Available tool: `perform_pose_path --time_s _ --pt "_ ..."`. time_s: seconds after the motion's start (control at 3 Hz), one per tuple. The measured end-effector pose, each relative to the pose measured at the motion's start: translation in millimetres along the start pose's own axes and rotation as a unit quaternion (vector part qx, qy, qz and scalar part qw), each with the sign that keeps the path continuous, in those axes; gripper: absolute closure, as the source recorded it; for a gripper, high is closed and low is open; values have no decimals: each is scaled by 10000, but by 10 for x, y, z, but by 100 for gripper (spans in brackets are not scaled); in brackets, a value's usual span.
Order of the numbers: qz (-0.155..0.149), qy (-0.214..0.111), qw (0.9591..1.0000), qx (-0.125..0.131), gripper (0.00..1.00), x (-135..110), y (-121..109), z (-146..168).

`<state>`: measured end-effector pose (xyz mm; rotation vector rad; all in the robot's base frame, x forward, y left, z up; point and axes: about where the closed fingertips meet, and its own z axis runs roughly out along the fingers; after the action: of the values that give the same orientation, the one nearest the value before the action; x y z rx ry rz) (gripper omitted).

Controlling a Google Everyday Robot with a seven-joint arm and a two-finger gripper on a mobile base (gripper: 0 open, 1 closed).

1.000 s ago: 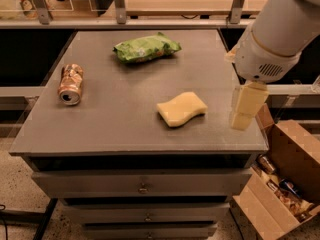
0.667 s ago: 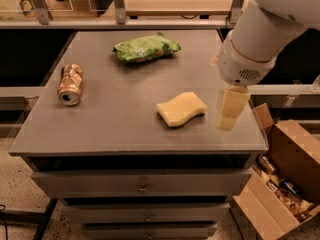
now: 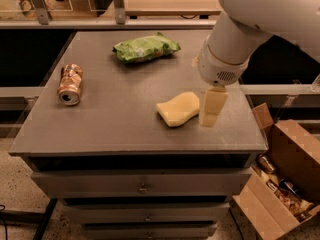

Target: Move sponge near green rice chip bag

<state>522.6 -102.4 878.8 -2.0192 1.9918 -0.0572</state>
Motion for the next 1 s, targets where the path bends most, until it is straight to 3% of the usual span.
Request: perform_pose_path --time_s 1.0 --pt "-108 -184 9992 -352 0 -197 -24 498"
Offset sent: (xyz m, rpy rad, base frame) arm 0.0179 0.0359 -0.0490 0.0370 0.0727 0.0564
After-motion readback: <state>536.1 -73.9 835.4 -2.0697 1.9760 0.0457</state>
